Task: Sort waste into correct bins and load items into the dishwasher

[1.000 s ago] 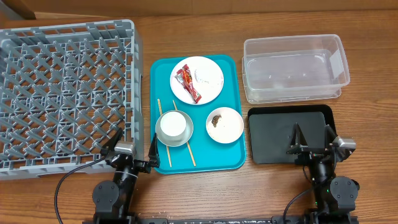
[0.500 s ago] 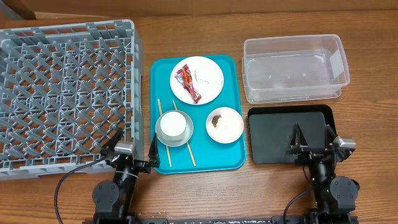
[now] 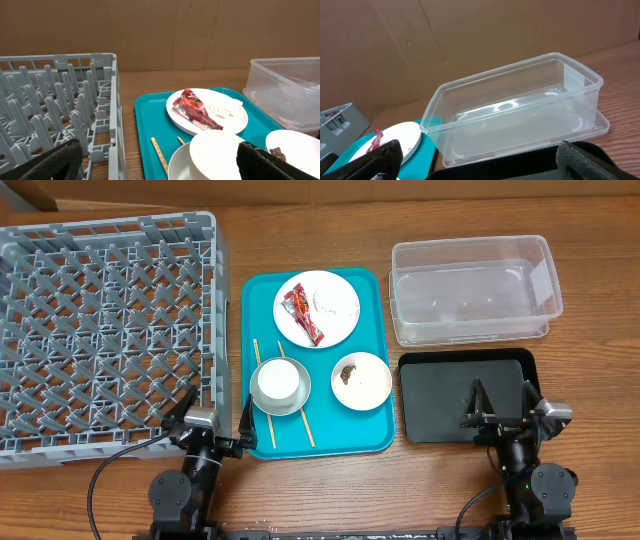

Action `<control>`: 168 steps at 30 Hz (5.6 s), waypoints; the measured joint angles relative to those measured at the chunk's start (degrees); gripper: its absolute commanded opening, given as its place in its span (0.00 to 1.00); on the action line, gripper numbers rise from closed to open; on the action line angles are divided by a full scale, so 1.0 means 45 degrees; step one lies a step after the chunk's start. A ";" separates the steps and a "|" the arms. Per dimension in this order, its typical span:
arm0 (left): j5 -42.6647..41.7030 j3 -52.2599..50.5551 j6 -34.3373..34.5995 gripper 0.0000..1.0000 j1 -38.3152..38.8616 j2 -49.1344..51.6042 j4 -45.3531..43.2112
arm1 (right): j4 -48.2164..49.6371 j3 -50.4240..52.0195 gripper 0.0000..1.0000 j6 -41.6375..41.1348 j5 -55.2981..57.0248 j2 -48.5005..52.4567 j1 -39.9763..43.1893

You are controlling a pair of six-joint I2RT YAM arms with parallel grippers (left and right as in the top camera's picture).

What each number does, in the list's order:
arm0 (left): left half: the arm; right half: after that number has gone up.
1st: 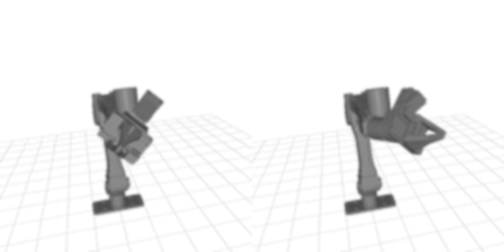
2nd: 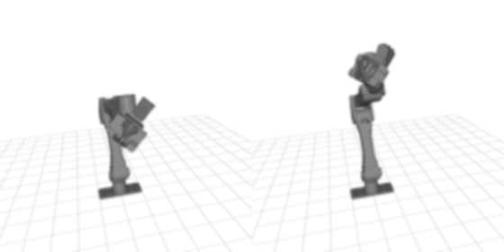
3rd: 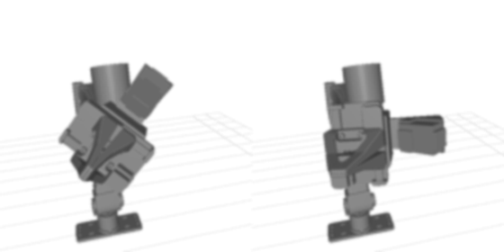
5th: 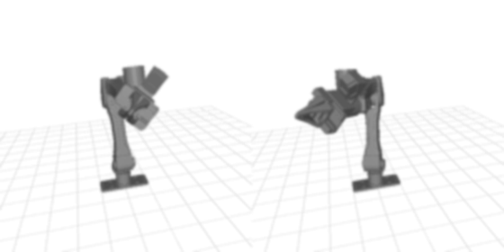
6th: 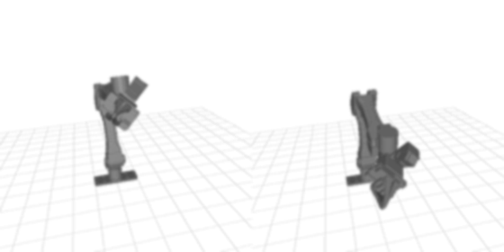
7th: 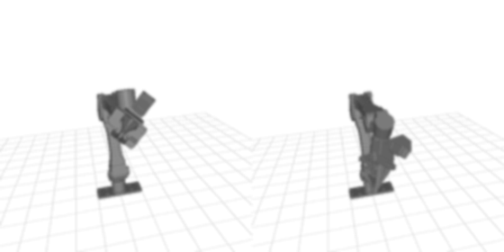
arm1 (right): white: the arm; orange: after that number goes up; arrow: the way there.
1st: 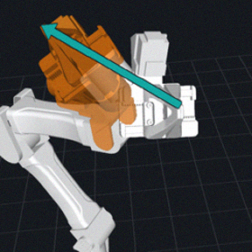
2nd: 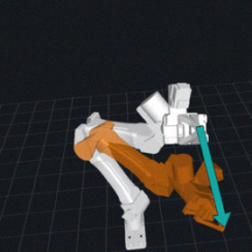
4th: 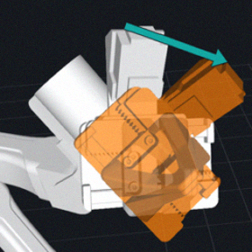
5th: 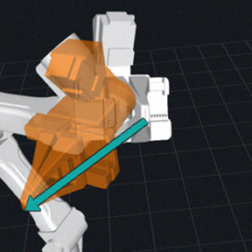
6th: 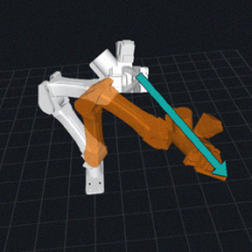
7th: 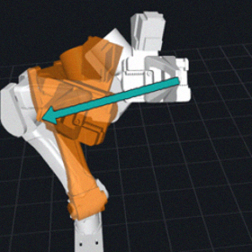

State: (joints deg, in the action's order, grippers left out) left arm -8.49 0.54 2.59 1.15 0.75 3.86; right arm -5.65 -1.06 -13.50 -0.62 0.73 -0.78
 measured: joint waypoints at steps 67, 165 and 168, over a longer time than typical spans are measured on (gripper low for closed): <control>-0.0452 1.5582 0.0340 1.00 -0.3206 1.6126 1.5081 | -0.5887 -1.3950 0.50 -0.1617 -0.0121 2.1041 -0.8898; -0.0539 1.5630 0.0340 1.00 -0.3206 1.6126 1.4756 | -0.6324 -0.9748 0.04 -0.2239 -1.9016 1.8996 0.7363; -0.0539 1.5630 0.0340 1.00 -0.3206 1.6126 1.4756 | -0.6339 -0.9748 0.04 -0.2633 -1.9215 1.8996 0.7485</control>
State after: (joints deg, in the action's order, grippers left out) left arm -10.92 70.87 4.12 -13.28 73.32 70.26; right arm -34.17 -44.93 -25.34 -87.09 86.21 32.91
